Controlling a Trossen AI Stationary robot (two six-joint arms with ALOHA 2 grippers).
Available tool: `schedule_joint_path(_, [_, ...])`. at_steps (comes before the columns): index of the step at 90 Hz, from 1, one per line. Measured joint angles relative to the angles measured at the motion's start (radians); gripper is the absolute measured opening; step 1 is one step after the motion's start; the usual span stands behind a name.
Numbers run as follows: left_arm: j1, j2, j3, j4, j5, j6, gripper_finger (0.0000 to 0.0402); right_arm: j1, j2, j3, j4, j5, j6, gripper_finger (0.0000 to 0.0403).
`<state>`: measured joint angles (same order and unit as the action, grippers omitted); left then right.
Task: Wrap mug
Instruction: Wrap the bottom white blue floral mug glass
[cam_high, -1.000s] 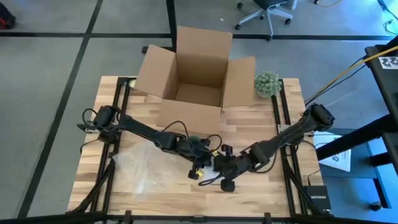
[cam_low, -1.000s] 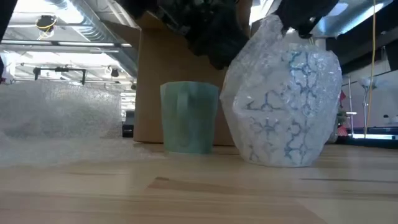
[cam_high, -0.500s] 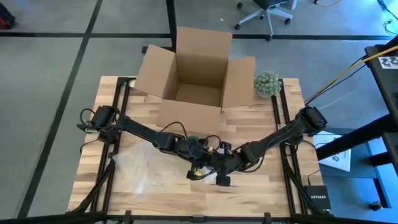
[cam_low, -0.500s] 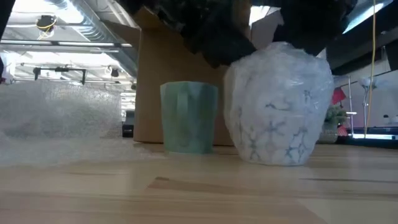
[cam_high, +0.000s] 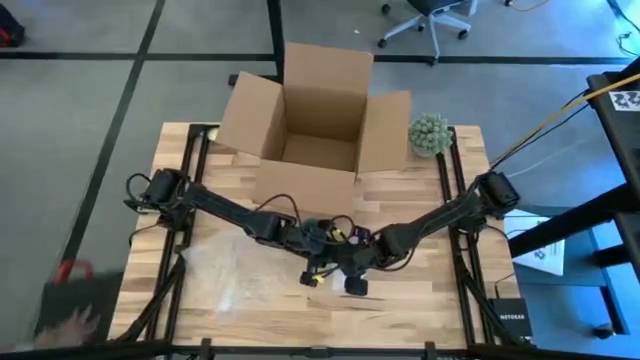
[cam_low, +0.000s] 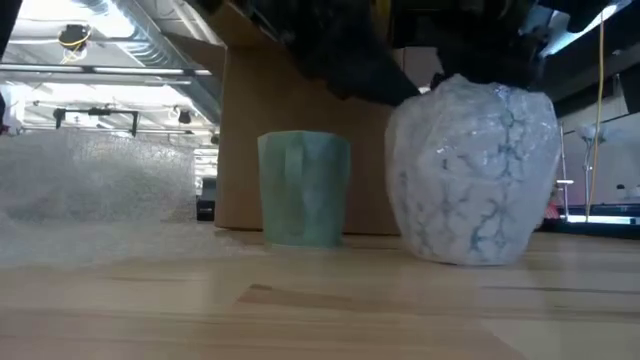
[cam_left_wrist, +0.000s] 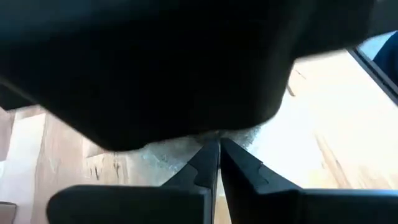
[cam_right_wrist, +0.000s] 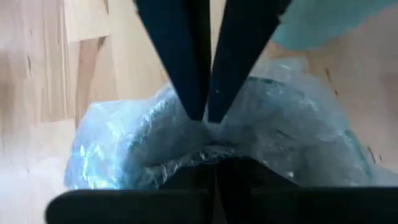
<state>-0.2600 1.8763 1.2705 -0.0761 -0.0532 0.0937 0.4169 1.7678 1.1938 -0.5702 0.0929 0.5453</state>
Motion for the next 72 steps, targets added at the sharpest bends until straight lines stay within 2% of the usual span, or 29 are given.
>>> schedule_joint_path(33, [0.000, 0.000, -0.001, 0.008, -0.003, 0.000, 0.0000, 0.001, -0.135, 0.000, -0.080, -0.049, 0.005, 0.0000])
schedule_joint_path(45, [0.000, 0.001, -0.001, 0.010, -0.003, 0.000, 0.0000, 0.001, -0.163, 0.003, -0.048, 0.015, 0.010, 0.0000])
schedule_joint_path(55, [0.000, 0.001, -0.001, 0.010, -0.003, -0.001, 0.0000, -0.008, -0.112, -0.001, -0.036, 0.034, 0.005, 0.0000])
schedule_joint_path(72, [0.000, 0.002, -0.002, 0.015, -0.006, -0.002, 0.0000, -0.035, 0.015, -0.012, -0.010, -0.016, -0.003, 0.0000])
